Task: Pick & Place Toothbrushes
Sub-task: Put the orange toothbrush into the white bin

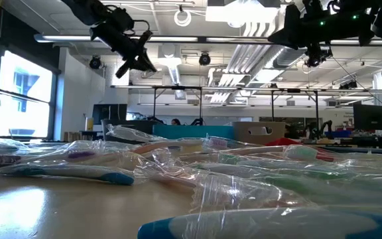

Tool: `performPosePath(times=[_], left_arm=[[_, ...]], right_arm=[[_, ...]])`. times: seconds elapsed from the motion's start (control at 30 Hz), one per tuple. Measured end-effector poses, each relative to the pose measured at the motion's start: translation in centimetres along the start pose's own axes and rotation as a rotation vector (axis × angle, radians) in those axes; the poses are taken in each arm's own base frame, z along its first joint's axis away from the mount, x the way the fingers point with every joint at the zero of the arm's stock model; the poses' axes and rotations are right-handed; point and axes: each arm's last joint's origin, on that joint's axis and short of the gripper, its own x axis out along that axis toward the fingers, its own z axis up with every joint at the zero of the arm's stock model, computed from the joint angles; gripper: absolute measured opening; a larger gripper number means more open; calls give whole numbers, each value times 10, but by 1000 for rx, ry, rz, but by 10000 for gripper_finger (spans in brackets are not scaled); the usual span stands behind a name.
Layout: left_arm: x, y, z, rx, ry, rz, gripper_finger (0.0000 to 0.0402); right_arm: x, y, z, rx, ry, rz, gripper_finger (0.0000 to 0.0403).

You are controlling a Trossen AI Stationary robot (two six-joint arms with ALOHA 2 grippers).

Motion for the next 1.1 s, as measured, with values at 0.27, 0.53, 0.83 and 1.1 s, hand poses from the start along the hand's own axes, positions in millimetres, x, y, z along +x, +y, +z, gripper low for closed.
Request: performPosePath(times=[0.27, 0.53, 0.83, 1.1], left_arm=[[-3, -14, 22, 159, -204, -154, 26], [-3, -42, 30, 295, -351, -295, 26], [23, -75, 20, 456, -422, -456, 26], [36, -94, 10, 517, -416, -569, 26]], right_arm=[[0, 0, 8, 71, -79, 4, 2], [0, 0, 10, 219, -103, 17, 2], [12, 9, -1, 242, -66, 241, 2], [23, 12, -6, 248, -126, 289, 2]])
